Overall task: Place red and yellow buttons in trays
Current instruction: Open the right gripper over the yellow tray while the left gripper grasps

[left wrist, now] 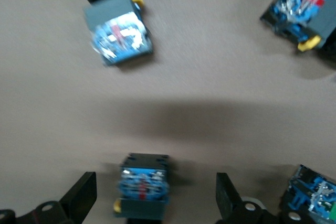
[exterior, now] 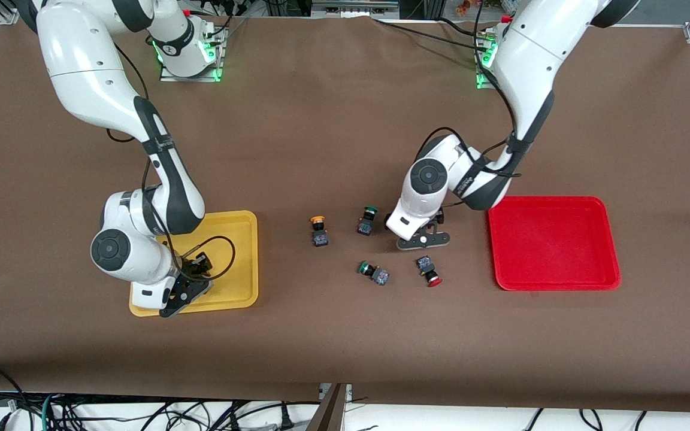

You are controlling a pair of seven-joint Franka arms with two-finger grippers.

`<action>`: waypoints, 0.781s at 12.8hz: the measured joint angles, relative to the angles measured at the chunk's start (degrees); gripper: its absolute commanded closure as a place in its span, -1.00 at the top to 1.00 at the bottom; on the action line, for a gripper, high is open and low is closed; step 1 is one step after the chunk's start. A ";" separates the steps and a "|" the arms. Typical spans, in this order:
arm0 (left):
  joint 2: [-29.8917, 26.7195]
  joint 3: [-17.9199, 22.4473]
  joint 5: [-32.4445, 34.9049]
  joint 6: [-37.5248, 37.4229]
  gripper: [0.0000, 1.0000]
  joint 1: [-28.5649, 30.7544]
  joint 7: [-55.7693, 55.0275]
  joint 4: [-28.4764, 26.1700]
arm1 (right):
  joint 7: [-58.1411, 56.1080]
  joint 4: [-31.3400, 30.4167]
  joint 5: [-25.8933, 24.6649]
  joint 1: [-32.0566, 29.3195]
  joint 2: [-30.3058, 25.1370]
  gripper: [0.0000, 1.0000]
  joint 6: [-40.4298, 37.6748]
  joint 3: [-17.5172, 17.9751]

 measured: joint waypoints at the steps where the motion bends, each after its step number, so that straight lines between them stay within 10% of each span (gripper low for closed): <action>1: 0.16 0.00 0.00 0.07 1.00 -0.30 -0.54 -0.08 | 0.16 0.01 0.41 0.00 -0.05 0.87 -0.05 0.02; 2: 0.18 0.00 0.00 0.07 0.77 -0.65 -0.81 -0.57 | 0.67 0.05 0.75 0.01 -0.17 0.87 -0.38 0.12; 4: 0.19 0.00 0.00 0.08 -0.54 -1.11 -1.34 -1.97 | 3.49 0.44 1.64 0.21 -0.46 0.87 -2.57 0.59; 5: 0.12 -0.08 0.00 0.34 -0.86 -1.16 -1.36 -2.10 | 5.74 0.54 1.90 0.45 -0.74 0.87 -3.34 1.22; 10: -3.75 0.23 0.15 -8.02 -0.95 -0.45 1.26 -1.26 | 26.33 0.64 2.05 2.44 -1.57 0.87 -4.26 9.28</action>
